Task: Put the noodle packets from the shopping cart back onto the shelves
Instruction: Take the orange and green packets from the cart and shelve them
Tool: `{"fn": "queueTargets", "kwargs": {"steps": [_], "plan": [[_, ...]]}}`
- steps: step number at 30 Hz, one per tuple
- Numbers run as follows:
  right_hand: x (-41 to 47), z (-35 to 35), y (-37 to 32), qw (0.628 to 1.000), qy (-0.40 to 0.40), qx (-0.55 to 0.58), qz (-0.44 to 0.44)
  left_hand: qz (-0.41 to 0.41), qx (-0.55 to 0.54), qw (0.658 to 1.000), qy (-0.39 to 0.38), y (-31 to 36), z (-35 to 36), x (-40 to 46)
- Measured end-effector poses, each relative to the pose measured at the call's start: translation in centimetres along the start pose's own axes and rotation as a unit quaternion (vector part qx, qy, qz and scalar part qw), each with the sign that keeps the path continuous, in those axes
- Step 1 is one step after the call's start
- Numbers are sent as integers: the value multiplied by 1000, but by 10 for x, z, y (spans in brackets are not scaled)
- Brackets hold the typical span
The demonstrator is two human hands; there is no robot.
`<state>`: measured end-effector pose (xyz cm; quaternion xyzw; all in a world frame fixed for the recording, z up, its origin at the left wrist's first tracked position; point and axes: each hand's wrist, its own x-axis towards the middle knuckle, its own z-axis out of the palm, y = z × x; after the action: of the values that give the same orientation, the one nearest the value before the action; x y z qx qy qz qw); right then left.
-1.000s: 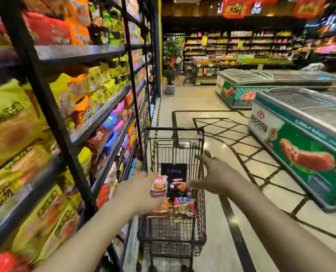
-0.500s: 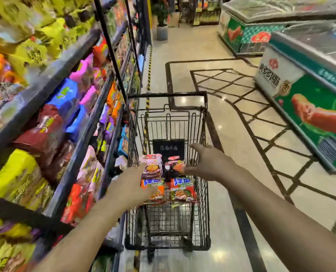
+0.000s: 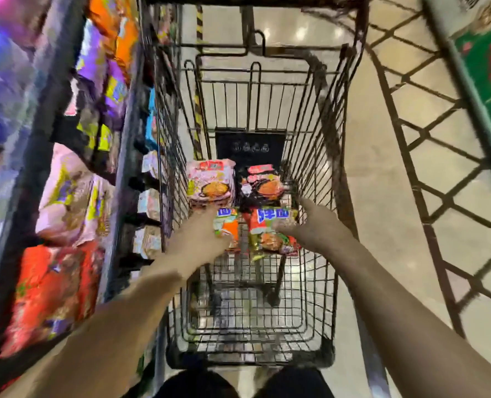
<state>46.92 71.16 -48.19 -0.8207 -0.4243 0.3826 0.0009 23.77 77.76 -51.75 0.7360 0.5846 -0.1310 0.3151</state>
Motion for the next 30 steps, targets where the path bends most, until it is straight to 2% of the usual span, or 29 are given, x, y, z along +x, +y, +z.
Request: {"fn": "queueTargets", "kwargs": {"steps": [5, 10, 13, 18, 23, 27, 30], "plan": [[68, 59, 28, 995, -38, 73, 55, -60, -34, 996, -62, -31, 55, 69], [141, 119, 55, 986, -71, 111, 102, -148, -99, 982, -64, -54, 111, 123], [168, 144, 64, 980, -36, 146, 129, -178, -112, 976, -59, -66, 134, 150], [194, 182, 79, 970, -2, 177, 168, -202, -162, 966, -17, -92, 160, 176], [197, 192, 88, 961, -2, 176, 213, -202, -176, 963, -23, -94, 165, 180], [214, 217, 118, 964, -1, 167, 207, -228, -205, 950, -51, -97, 164, 189], [234, 245, 151, 957, -37, 207, 200, -224, -194, 953, -61, -100, 165, 191]]}}
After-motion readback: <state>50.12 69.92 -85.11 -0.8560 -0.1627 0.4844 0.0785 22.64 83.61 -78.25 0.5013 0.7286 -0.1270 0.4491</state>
